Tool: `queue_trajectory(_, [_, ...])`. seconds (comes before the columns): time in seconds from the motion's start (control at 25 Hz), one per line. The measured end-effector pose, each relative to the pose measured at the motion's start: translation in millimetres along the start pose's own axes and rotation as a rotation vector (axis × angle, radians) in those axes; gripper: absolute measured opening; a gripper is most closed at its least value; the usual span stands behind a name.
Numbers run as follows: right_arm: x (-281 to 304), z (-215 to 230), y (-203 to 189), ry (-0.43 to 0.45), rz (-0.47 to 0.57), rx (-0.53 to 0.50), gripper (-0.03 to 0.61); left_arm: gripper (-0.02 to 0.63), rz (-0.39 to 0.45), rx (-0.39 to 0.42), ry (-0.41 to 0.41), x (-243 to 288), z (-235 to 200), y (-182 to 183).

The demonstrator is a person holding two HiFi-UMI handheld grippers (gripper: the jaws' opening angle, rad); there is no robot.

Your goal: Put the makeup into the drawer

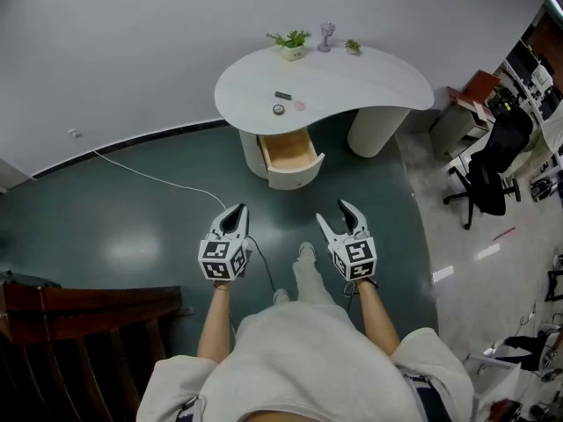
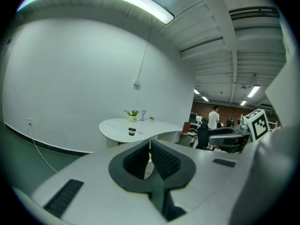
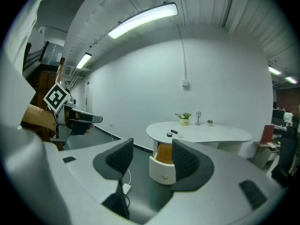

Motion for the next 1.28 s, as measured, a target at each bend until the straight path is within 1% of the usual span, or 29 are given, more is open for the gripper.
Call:
queue_trajectory(0.08, [19.1,8.3,-5.8,-0.005,-0.002,0.004,0.239,0.017,-0.005,0.004,-0.005,19.1,-10.6,-1.8])
queue_trajectory(0.32, [66.0,46.8,-6.1,0.000,0.018,0.020,0.239,0.017,-0.005,0.029,-0.010,76.8,-20.0,12.1])
queue_trajectory(0.56, [120.6,97.9,6.2,0.026,0.036,0.027,0.241,0.017,-0.026,0.048,0.003,145.9,-24.6,36.5])
queue_trajectory(0.76, [177.6,150.1,20.0,0.061,0.035,0.033,0.241,0.017,-0.038,0.057,0.026,214.1,-35.3,65.8])
queue_trajectory(1.04, [256.7,214.7,42.4,0.125,0.027,0.040,0.241,0.017,-0.055,0.039,0.092,292.9,-56.0,98.5])
queue_trajectory(1.28, [309.8,247.2,50.5,0.190,0.005,0.023,0.241,0.017,-0.060,0.017,0.154,334.8,-74.0,111.4])
Point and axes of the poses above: the fingertips, and each gripper's own axes: x forward along the fingers, z to its right, y out of its top, the point moved 6 cm from there along -x, backward along the fingers, and after that the axes turned 3 degrees about y, right-handed, at the moved point
